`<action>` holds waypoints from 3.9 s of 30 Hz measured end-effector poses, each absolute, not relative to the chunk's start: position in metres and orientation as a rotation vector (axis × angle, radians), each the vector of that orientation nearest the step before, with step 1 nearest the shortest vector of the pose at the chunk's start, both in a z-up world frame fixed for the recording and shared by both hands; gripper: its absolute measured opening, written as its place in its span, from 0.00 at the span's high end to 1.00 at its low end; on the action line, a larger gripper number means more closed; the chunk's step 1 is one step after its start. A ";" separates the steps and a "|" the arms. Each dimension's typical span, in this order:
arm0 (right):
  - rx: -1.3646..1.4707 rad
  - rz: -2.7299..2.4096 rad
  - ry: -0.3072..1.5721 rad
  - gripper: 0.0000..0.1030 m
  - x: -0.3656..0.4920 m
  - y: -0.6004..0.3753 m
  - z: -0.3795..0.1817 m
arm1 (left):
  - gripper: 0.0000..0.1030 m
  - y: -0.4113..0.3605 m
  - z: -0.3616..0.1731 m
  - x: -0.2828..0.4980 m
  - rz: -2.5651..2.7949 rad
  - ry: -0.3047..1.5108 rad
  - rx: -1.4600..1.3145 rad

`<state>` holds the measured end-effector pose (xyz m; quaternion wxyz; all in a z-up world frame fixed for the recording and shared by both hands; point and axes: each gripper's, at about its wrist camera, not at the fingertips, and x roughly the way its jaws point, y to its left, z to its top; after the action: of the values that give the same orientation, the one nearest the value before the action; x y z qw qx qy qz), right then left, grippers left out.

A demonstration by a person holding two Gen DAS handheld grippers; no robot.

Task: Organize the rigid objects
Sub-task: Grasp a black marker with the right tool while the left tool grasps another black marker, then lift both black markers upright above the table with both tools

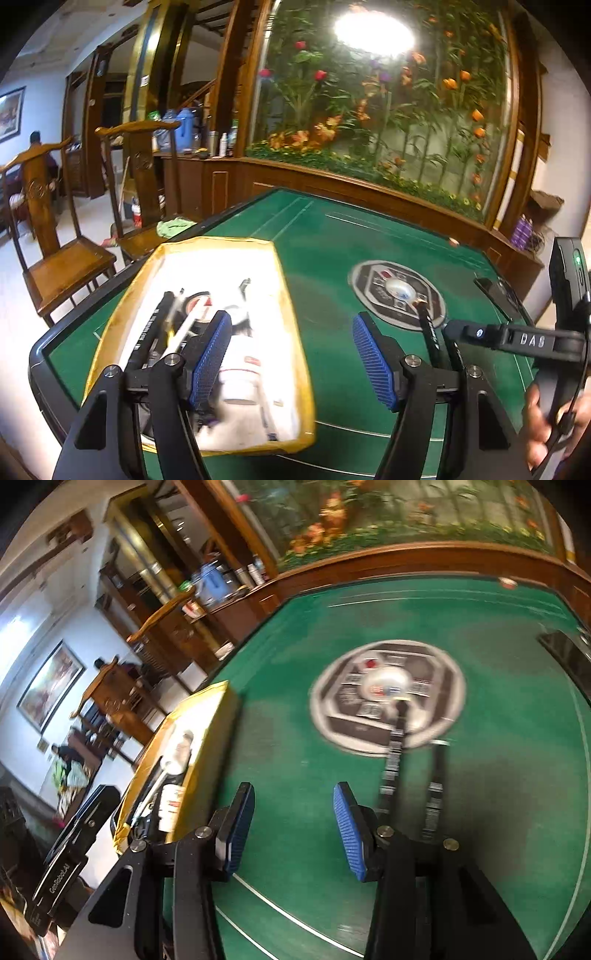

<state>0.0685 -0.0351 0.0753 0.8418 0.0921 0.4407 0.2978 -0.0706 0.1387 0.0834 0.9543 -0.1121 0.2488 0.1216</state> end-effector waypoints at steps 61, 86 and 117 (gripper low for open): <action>0.387 0.331 0.998 0.86 0.095 -0.143 0.049 | 0.86 -0.006 0.015 0.099 -0.100 0.907 -0.052; 0.136 0.413 0.882 0.86 0.073 -0.084 0.052 | 0.86 0.022 0.052 0.013 0.108 0.499 -0.010; 0.115 0.415 0.873 0.86 0.073 -0.081 0.052 | 0.86 0.011 0.053 0.010 0.116 0.480 0.018</action>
<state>0.0733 -0.0810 0.0520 0.8838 0.0555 0.4196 0.1993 0.0103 0.0111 0.0535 0.9697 0.0087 0.2374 0.0574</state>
